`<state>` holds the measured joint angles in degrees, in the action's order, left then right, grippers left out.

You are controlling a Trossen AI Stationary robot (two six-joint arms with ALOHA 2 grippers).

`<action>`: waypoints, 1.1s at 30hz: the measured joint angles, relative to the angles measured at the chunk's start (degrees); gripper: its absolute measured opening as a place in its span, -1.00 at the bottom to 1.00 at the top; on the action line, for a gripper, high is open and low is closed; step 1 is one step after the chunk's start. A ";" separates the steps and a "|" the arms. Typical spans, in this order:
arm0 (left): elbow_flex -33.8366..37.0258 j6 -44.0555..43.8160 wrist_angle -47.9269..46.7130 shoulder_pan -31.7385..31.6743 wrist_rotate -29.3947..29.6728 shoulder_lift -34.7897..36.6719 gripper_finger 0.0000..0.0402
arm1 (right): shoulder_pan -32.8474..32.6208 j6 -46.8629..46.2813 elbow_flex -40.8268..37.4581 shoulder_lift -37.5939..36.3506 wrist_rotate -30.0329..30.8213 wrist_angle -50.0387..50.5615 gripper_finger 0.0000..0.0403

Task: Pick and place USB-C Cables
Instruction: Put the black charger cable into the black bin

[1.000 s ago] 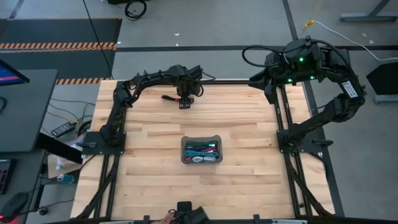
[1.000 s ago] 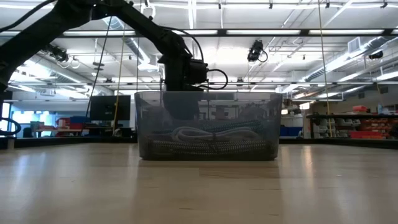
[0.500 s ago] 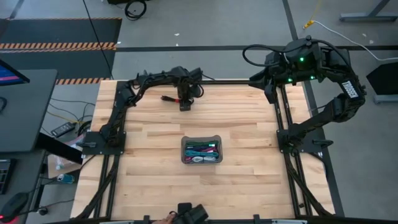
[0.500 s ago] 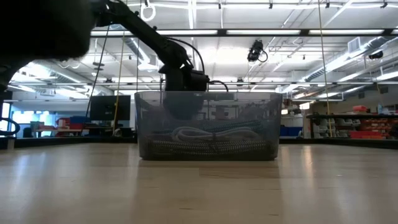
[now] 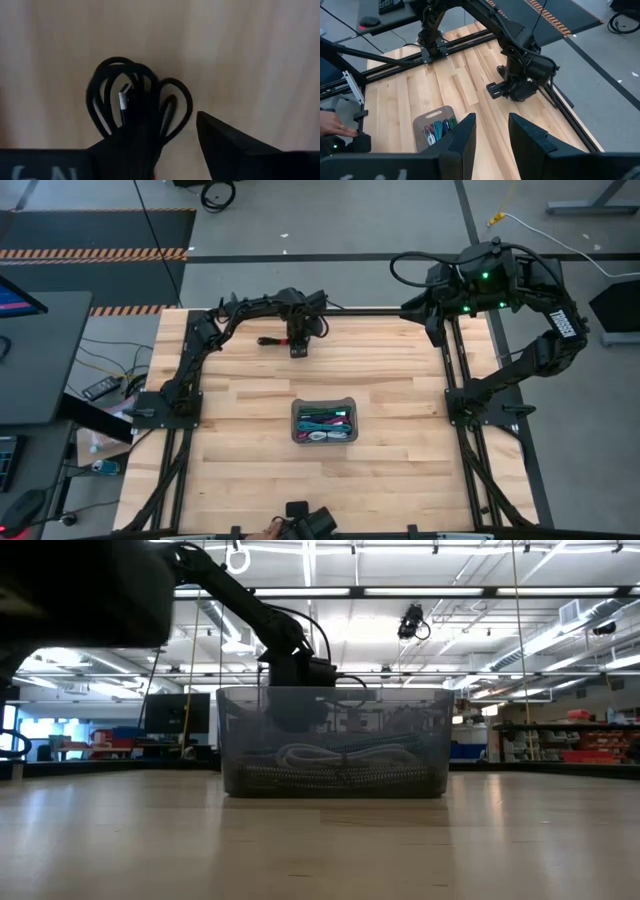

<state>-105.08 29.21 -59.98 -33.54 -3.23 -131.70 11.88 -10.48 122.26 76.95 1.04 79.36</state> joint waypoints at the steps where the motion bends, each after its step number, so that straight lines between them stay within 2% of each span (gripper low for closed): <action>1: -0.04 -0.01 0.87 0.00 1.58 0.01 -0.17 | 0.00 0.00 0.00 0.00 0.00 0.02 -0.40; 4: -0.04 -0.02 1.84 0.07 4.69 0.00 -0.31 | 0.00 -0.03 0.00 0.00 -0.04 0.02 -0.40; 6: -0.04 -0.05 2.52 0.32 5.96 0.00 -0.51 | 0.00 -0.02 0.00 0.00 -0.04 0.02 -0.40; 8: -0.04 -0.32 2.28 0.46 6.45 0.00 -0.79 | 0.00 -0.03 0.00 0.00 -0.07 0.02 -0.40; 10: -0.04 -1.79 2.37 0.66 6.48 0.00 -0.92 | 0.00 -0.03 0.00 0.00 -0.09 0.02 -0.40; 19: -0.04 -3.10 -0.13 3.87 4.93 2.95 -0.95 | 0.00 0.16 0.00 0.00 -0.13 0.02 -0.40; 23: -0.04 -3.96 -0.52 5.68 4.90 7.60 -0.95 | 0.00 0.32 0.00 0.00 -0.11 0.02 -0.40; 28: -0.04 -10.41 -2.22 8.27 4.94 15.50 -0.95 | 0.00 0.97 0.00 0.00 -0.11 0.02 -0.40; 33: -0.12 -15.97 -3.75 14.81 7.99 22.49 -0.95 | 0.00 2.50 0.00 0.00 -0.07 0.02 -0.40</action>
<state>-105.21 13.24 -63.73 -18.73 4.76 -109.21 11.88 -7.98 122.26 76.95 0.97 79.37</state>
